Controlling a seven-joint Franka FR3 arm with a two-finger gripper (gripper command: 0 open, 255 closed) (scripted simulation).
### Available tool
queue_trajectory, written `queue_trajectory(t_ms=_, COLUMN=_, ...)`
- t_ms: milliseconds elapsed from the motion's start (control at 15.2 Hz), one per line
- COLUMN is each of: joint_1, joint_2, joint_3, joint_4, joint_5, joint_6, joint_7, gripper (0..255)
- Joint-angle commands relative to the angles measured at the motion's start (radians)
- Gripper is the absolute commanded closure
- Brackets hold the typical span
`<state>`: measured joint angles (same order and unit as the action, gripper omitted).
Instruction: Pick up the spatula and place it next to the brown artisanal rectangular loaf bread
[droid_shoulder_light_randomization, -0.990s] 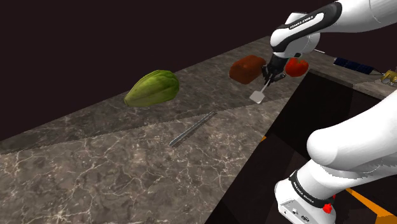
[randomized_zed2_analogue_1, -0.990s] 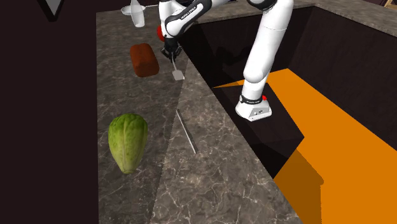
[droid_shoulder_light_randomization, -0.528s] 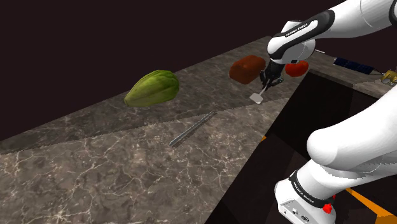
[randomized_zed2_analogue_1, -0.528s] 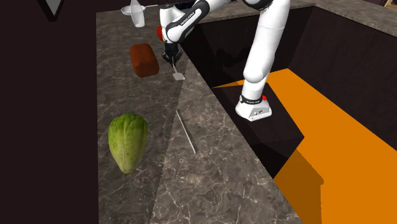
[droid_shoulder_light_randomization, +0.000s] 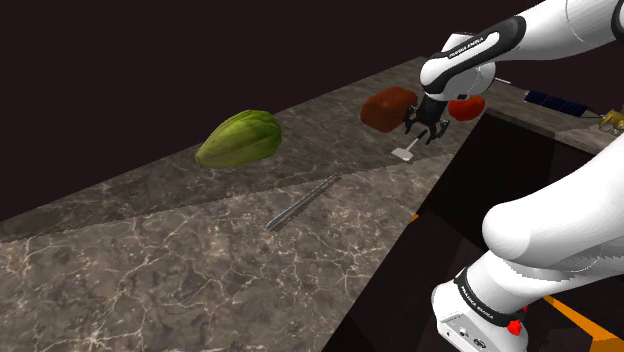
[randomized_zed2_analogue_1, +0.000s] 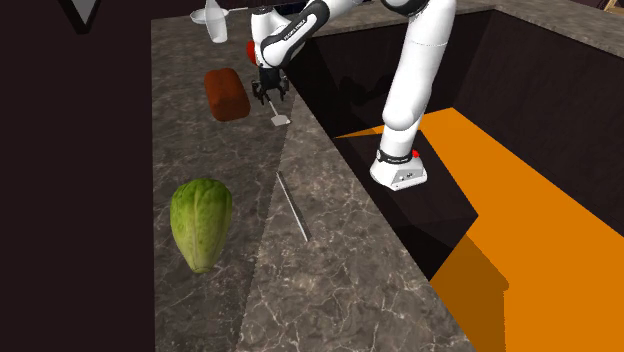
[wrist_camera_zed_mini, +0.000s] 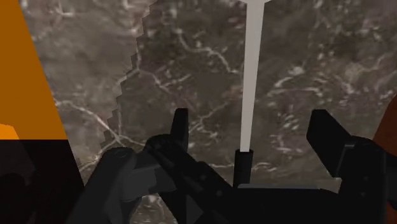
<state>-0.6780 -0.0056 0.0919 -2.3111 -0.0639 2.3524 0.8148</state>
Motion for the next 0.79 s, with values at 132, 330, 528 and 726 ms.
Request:
queue_trajectory(t_ms=132, joint_1=0.000, joint_2=0.000, joint_3=0.000, joint_4=0.000, joint_5=0.000, joint_6=0.000, joint_7=0.000, gripper=0)
queue_trajectory(t_ms=330, joint_1=0.002, joint_2=-0.063, joint_3=0.002, joint_4=0.038, joint_5=0.013, joint_6=-0.100, joint_7=-0.009, gripper=0)
queue_trajectory(t_ms=528, joint_1=0.003, joint_2=-0.077, joint_3=0.002, joint_4=0.050, joint_5=0.016, joint_6=-0.127, joint_7=-0.011, gripper=0)
queue_trajectory(t_ms=726, joint_1=0.003, joint_2=-0.077, joint_3=0.002, joint_4=0.050, joint_5=0.016, joint_6=-0.127, joint_7=-0.011, gripper=0)
